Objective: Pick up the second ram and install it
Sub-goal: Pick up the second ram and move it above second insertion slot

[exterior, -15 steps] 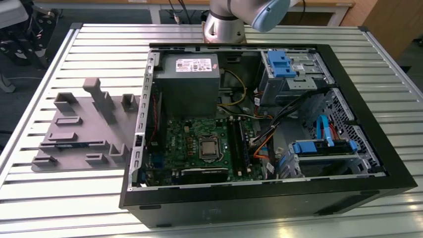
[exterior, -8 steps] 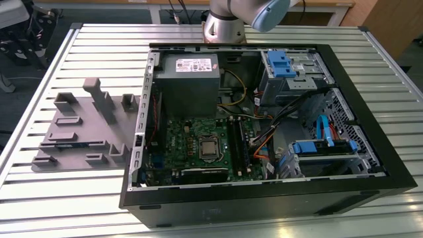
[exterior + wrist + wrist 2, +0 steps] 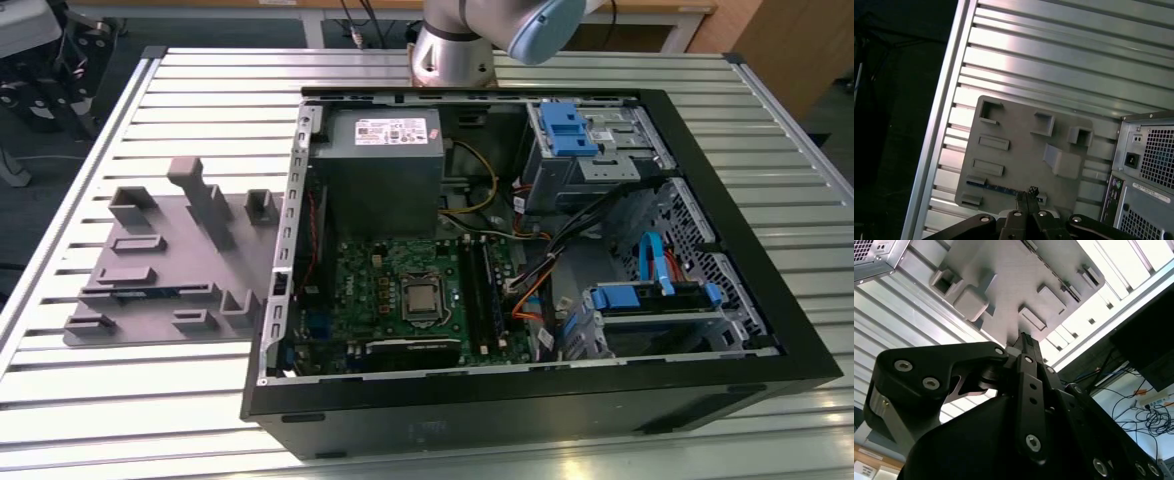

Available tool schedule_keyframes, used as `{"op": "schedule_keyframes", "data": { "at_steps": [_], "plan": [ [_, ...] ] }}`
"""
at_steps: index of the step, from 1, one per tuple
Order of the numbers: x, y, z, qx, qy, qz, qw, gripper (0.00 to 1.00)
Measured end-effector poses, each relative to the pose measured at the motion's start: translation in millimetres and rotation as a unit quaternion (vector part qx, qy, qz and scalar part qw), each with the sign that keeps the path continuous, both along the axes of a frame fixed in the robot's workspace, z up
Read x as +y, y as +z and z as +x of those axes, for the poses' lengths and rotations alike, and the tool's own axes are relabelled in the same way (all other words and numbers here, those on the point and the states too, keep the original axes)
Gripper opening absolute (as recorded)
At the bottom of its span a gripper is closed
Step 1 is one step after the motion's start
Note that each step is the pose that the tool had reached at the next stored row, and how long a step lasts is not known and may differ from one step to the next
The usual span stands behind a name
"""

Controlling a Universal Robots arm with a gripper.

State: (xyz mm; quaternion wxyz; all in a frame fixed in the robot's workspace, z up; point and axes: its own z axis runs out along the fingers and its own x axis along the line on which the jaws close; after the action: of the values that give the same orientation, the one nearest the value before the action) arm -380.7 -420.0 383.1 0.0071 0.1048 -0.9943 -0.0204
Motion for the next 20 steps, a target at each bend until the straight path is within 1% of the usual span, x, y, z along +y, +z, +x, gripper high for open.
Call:
{"op": "schedule_keyframes", "data": {
  "at_steps": [20],
  "plan": [
    [0.0, 0.0, 0.0, 0.0, 0.02, 0.0, 0.9998, 0.11]
  ]
}}
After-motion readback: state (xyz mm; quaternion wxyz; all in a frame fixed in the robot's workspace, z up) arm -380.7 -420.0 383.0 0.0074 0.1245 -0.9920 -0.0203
